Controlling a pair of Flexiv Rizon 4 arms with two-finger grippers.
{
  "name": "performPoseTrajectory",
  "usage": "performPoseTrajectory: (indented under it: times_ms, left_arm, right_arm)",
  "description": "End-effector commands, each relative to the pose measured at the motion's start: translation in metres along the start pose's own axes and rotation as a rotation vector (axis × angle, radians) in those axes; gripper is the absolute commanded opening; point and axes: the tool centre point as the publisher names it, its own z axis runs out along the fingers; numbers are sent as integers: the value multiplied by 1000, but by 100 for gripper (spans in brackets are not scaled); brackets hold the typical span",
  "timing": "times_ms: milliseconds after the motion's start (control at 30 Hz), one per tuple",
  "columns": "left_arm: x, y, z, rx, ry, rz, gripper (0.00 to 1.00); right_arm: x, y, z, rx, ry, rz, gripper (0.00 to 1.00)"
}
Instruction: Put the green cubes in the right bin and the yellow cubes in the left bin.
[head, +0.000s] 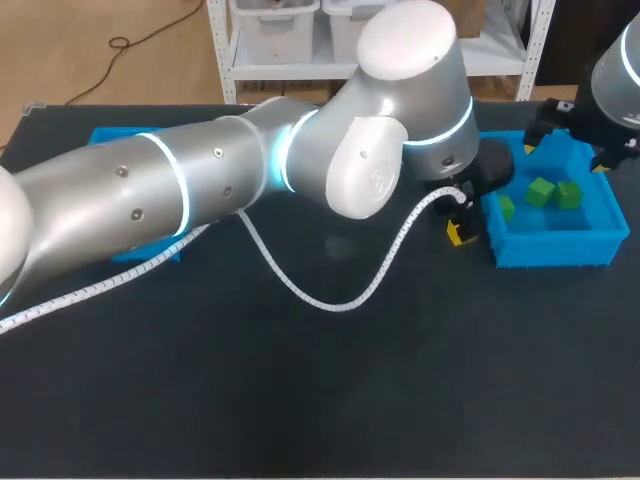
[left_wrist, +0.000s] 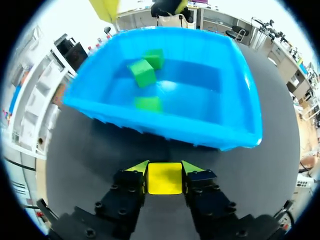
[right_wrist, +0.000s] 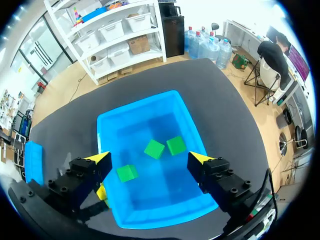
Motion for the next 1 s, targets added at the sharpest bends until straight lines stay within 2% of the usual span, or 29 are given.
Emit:
performPoseTrajectory:
  times_ms: [33,133,233,367,500,633,767,867,1000]
  left_arm:
    - [11,29,-46,-60,-33,-35,0]
    - [28,68,-88,-139,-70,-95,0]
    - [63,108,-128,-226,-78,-184,0]
    - [132,156,-178,-332,-63,-332,0]
    - [210,188,-219,-409,-33,-484,0]
    - [285,202,-253,-477,4,-630,0]
    - [351,204,-277,-533,37,-777,0]
    - [391,198,-288,-554,43,-877,0]
    - [419,182,-286,-542,56,-947,0]
  right_arm:
    - [2,-1,-1,1,-8,1,100]
    - [2,-1,-1,1,-8,1,100]
    - [2,-1,-1,1,-8,1,100]
    - [2,-1,-1,1,-8,1,100]
    - [2,-1,-1,1,-8,1,100]
    - [2,-1,-1,1,-8,1,100]
    - [2,-1,-1,1,-8,1,100]
    - [2,-1,-1,1,-8,1,100]
    - [2,-1,-1,1,-8,1,100]
